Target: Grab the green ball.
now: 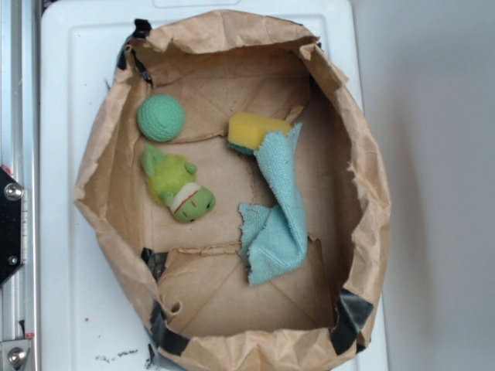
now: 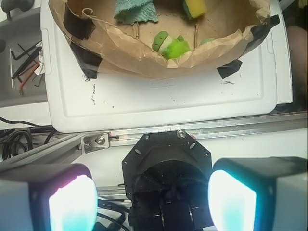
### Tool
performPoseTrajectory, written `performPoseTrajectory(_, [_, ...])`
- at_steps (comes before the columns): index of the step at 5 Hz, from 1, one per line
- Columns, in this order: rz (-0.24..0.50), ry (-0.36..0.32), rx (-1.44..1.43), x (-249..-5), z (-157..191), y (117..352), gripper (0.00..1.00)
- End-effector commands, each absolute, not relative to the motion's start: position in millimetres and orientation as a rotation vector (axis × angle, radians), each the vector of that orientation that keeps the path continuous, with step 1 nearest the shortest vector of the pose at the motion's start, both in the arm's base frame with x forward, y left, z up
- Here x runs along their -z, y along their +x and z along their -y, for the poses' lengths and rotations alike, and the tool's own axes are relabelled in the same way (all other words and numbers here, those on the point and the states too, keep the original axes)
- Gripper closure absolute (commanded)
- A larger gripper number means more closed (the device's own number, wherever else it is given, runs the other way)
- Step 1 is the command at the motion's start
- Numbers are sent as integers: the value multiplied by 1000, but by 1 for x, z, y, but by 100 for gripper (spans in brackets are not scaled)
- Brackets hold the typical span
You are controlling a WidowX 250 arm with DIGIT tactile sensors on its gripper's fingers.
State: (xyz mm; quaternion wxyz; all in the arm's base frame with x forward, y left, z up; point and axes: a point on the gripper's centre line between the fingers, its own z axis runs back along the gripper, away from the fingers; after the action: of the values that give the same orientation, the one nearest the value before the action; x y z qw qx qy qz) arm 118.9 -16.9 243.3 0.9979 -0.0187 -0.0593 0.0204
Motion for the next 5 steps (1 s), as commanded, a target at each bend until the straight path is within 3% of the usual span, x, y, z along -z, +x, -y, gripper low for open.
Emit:
performPoseTrajectory(1, [119, -37, -41, -243, 17, 119, 0])
performPoseTrajectory(3, [139, -22, -118, -212, -13, 213, 0])
performPoseTrajectory(5, [198, -35, 14, -199, -57, 251, 0])
